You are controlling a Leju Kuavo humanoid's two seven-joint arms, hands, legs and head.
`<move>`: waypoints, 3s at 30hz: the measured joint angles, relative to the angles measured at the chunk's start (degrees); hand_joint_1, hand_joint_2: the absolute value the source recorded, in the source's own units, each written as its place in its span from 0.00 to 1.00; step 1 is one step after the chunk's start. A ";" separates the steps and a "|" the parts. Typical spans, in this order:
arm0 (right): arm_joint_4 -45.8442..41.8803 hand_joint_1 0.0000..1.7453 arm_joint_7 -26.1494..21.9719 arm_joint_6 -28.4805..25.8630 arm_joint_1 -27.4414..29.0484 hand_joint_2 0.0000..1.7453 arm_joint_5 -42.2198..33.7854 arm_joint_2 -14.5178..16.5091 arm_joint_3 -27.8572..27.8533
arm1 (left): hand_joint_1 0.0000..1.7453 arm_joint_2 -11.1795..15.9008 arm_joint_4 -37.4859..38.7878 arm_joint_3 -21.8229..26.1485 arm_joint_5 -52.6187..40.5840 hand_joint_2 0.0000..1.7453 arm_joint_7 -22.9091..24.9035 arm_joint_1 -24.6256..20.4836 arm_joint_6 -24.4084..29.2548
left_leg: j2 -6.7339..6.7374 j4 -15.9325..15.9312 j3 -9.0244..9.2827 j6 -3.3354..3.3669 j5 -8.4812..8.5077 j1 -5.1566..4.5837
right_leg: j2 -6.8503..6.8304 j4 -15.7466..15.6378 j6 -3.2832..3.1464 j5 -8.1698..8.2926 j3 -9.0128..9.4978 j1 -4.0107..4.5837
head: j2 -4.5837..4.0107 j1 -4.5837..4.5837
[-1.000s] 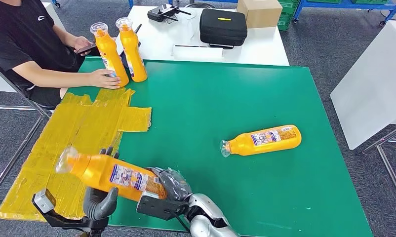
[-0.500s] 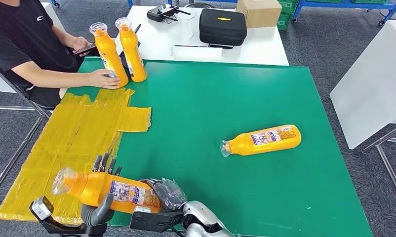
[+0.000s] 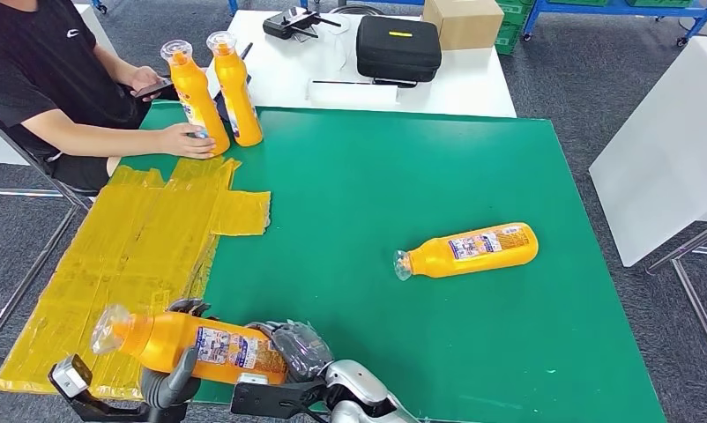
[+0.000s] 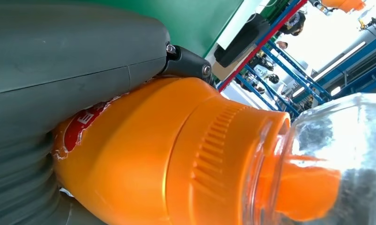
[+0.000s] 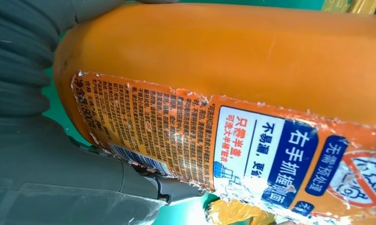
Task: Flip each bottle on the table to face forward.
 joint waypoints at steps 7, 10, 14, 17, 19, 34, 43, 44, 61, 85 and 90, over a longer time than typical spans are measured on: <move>-1.10 0.65 -0.01 -0.05 0.30 1.00 0.01 -0.13 -1.10 | 1.00 -0.32 0.03 0.15 -0.56 1.00 -0.43 -0.94 -0.28 | 0.00 0.00 0.01 0.00 0.00 0.00 | 0.00 0.00 0.00 0.00 0.01 0.00 | 0.00 -0.02; -2.12 0.00 0.25 -0.64 0.53 0.75 -0.03 -0.29 -1.69 | 1.00 -0.33 0.01 0.14 -2.73 1.00 -1.52 -1.35 0.48 | 0.00 0.00 0.01 0.00 0.00 0.00 | 0.00 0.00 0.00 0.00 0.02 0.00 | 0.00 -0.02; -6.71 0.00 2.44 -1.51 2.37 0.00 -0.15 -1.42 -4.23 | 1.00 -0.38 -1.71 0.13 -19.93 1.00 -8.87 -1.82 10.40 | -0.03 0.00 0.00 0.00 0.00 0.00 | -0.02 0.00 0.00 0.00 0.02 0.00 | 0.00 -0.05; -14.84 0.00 4.24 -0.69 4.32 0.00 -1.47 -4.03 -8.40 | 1.00 -0.73 -5.96 0.13 -40.09 1.00 -13.46 -2.73 26.00 | -0.12 0.01 0.04 0.01 0.01 -0.02 | -0.11 0.00 0.00 0.00 0.10 -0.01 | 0.00 -0.05; -21.43 0.00 4.85 1.19 5.39 0.00 -2.55 -6.40 -12.24 | 1.00 -0.98 -8.94 0.22 -50.29 1.00 -13.74 -3.23 35.52 | -0.13 0.01 0.07 0.02 0.01 -0.05 | -0.12 0.00 0.02 0.02 0.18 -0.02 | 0.00 -0.04; -43.08 0.00 3.58 2.89 10.50 0.00 -6.93 -15.57 -25.45 | 1.00 -1.27 -15.87 0.09 -77.08 1.00 -13.96 -1.97 66.73 | -0.08 0.03 0.06 0.08 0.04 -0.07 | -0.09 -0.02 0.08 0.06 0.33 -0.05 | 0.00 -0.08; -47.90 0.00 1.93 6.46 11.62 0.75 -9.60 -24.64 -34.65 | 1.00 -0.93 -6.18 -1.25 -109.23 1.00 -9.09 -3.96 78.89 | -0.10 0.04 0.05 0.19 0.09 -0.21 | -0.08 -0.04 0.21 0.15 0.39 -0.18 | 0.00 -0.05; -47.90 0.00 1.99 6.63 11.62 1.00 -9.51 -25.47 -35.24 | 1.00 -0.89 -4.52 -1.13 -110.08 1.00 -8.79 -4.46 78.91 | -0.09 0.05 0.04 0.21 0.12 -0.21 | -0.07 -0.04 0.26 0.19 0.49 -0.18 | 0.00 -0.06; -37.51 0.00 5.08 11.68 4.19 1.00 -5.76 -35.66 -38.96 | 0.00 3.86 19.37 -0.57 -116.24 1.00 0.27 -13.99 79.43 | -0.07 0.05 -0.02 0.34 0.25 -0.21 | -0.05 -0.03 0.40 0.29 0.62 -0.15 | 0.00 -0.08; -0.67 0.00 5.66 14.52 -20.32 1.00 4.39 -38.52 -31.65 | 0.00 9.12 38.66 -8.37 -94.53 1.00 -9.94 -27.95 70.41 | -0.79 0.03 0.44 0.50 0.62 -0.29 | -0.75 -0.03 0.47 0.34 1.36 -0.19 | 0.00 -0.10; 5.72 0.00 6.33 13.74 -22.75 1.00 8.16 -36.36 -29.21 | 0.00 8.70 29.93 -8.49 -67.34 1.00 -20.52 -24.68 45.79 | -0.73 0.04 0.40 0.50 0.64 -0.28 | -0.72 -0.02 0.49 0.36 1.30 -0.18 | 0.00 -0.08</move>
